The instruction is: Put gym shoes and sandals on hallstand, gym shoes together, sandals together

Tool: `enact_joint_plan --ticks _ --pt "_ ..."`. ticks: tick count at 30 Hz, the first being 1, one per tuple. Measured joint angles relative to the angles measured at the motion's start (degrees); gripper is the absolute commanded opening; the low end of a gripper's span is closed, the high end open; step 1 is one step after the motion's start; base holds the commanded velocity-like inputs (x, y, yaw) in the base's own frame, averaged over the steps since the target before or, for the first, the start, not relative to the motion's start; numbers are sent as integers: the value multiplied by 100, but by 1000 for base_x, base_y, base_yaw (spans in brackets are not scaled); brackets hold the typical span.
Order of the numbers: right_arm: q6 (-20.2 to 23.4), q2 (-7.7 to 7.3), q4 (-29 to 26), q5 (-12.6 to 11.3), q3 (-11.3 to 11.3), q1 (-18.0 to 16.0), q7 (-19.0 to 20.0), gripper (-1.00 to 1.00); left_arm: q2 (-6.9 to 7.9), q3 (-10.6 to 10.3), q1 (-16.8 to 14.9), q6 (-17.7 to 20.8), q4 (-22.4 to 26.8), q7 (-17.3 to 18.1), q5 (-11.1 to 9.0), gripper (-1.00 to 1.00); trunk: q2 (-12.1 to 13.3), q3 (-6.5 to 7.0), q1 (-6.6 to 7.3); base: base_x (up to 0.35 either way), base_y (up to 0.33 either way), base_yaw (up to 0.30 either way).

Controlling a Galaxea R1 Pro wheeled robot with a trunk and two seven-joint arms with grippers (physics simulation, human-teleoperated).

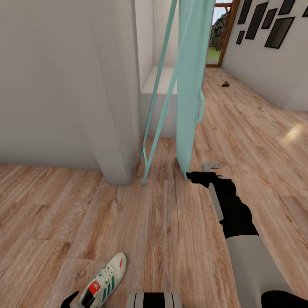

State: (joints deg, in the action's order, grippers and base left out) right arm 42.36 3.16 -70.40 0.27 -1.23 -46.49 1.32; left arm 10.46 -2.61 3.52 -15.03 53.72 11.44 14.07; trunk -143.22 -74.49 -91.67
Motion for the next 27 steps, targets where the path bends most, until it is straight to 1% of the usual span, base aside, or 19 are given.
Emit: enact_joint_plan --ticks 3,14,21,27 --pt "0 0 0 0 0 0 0 100 0 0 0 0 -1 1 0 100 -5 -66 -9 0 0 0" --pt "9 0 -4 0 0 0 0 100 9 51 -8 0 12 -1 -1 100 -6 -67 -8 0 0 0" --pt "23 0 -9 0 0 0 0 100 243 64 -9 0 6 -2 -14 100 -6 -67 -8 0 0 0" --pt "34 0 -16 0 0 0 0 100 351 75 -16 0 -62 -1 -25 100 -6 -77 -8 0 0 0"
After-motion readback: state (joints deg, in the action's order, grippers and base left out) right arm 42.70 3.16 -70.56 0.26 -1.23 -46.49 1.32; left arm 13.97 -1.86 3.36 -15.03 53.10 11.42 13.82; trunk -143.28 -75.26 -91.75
